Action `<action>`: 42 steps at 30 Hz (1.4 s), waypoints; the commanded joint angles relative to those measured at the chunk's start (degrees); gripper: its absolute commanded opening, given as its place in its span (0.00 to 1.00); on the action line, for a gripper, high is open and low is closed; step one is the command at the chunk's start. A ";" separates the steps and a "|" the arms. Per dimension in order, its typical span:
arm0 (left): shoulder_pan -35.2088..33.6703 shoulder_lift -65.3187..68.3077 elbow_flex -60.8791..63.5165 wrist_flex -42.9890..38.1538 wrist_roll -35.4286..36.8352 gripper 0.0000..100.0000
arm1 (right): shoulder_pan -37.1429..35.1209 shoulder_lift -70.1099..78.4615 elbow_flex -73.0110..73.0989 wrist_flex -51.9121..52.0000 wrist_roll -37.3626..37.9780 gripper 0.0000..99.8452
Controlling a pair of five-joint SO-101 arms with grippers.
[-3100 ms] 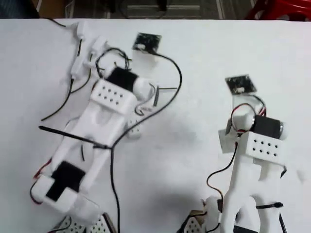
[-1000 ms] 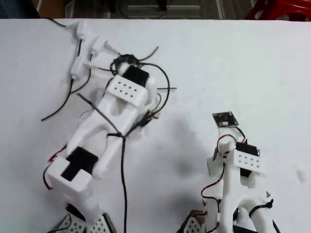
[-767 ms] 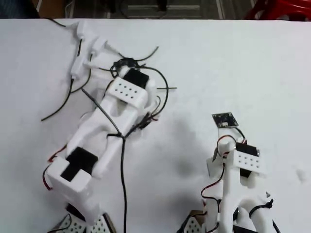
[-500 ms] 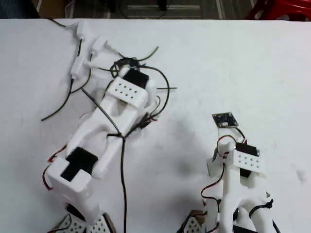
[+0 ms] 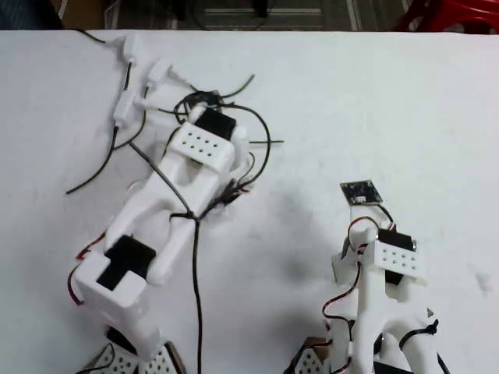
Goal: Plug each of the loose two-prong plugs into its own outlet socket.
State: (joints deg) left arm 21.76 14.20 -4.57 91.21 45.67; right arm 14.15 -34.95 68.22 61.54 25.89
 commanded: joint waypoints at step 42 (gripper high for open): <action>-0.92 -0.31 -2.02 -1.93 -0.44 0.02 | 0.31 -1.10 -0.18 -0.66 0.26 0.02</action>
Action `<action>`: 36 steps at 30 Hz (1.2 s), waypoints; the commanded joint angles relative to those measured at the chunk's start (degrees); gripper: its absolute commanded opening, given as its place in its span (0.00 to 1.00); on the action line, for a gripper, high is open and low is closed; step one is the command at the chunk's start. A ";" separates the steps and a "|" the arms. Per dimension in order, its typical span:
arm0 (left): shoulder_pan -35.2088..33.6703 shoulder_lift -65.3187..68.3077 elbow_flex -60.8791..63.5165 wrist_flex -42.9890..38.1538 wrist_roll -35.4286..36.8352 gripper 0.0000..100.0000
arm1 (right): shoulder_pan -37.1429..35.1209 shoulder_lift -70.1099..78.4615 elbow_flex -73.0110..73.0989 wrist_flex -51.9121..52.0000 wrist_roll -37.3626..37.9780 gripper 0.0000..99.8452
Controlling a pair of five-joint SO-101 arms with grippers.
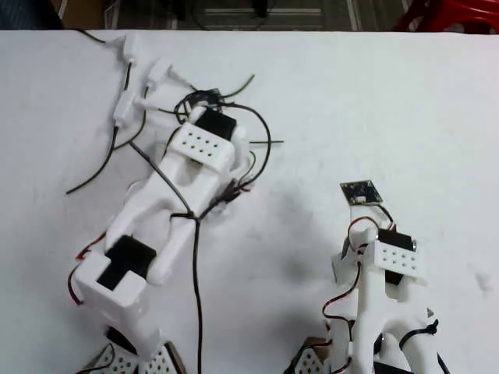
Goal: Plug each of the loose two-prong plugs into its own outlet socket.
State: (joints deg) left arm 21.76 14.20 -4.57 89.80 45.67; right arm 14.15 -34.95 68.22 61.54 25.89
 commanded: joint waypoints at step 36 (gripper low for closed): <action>-6.55 13.93 -1.76 -3.69 -0.53 0.02 | 0.31 -1.10 -0.18 -0.66 0.35 0.02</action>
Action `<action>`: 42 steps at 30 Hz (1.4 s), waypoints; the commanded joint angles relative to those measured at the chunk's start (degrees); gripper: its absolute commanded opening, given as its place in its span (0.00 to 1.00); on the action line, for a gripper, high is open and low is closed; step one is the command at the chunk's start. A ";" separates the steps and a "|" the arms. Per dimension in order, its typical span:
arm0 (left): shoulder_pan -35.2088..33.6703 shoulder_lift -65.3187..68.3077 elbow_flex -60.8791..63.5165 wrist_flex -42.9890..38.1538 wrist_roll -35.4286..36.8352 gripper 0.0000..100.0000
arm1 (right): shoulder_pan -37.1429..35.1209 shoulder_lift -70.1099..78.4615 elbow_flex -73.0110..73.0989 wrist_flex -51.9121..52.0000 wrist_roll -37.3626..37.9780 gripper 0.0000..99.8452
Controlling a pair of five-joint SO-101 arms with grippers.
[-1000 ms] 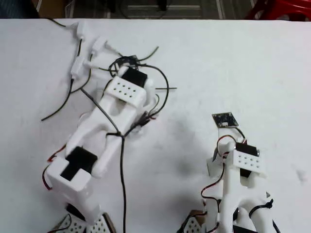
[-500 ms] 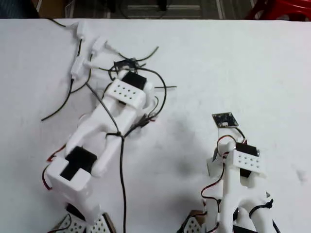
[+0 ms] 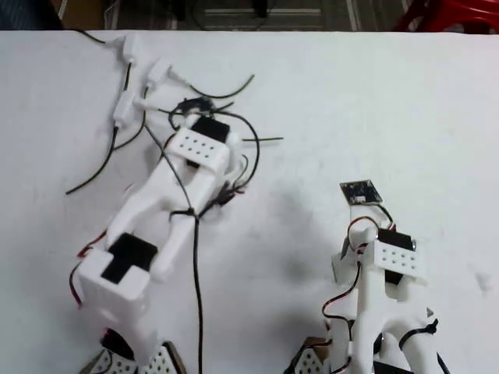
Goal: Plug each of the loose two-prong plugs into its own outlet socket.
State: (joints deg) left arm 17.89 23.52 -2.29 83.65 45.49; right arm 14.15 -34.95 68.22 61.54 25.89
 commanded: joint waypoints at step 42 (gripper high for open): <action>-7.78 17.19 -33.49 14.59 -21.19 0.02 | 0.31 -1.10 -0.18 -0.66 0.44 0.02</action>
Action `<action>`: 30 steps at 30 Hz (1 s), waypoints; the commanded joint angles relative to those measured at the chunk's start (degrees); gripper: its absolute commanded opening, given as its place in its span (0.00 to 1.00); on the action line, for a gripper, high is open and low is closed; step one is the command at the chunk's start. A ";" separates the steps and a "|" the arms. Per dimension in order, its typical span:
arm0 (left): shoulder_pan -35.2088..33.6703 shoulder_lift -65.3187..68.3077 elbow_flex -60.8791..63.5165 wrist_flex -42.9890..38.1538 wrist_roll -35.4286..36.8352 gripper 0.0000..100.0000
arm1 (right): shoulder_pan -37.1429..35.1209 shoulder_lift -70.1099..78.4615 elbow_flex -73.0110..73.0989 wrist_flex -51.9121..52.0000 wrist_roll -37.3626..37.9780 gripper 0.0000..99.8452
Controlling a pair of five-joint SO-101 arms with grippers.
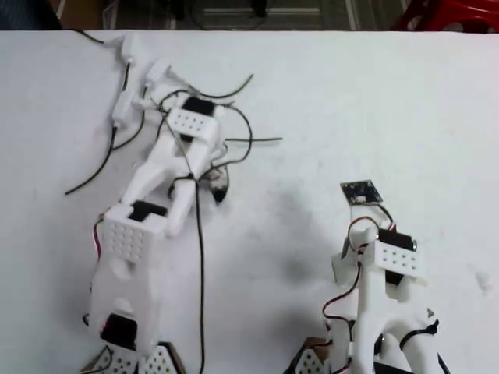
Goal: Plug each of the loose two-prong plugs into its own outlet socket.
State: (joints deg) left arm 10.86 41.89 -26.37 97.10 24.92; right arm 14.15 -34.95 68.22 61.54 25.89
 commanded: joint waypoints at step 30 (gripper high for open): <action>-13.32 24.31 -42.64 -24.53 -29.54 0.24 | 0.31 -1.10 -0.18 -0.66 0.44 0.02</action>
State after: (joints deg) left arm -1.63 64.22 -60.84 66.77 -4.18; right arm 14.15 -34.95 68.22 61.54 25.89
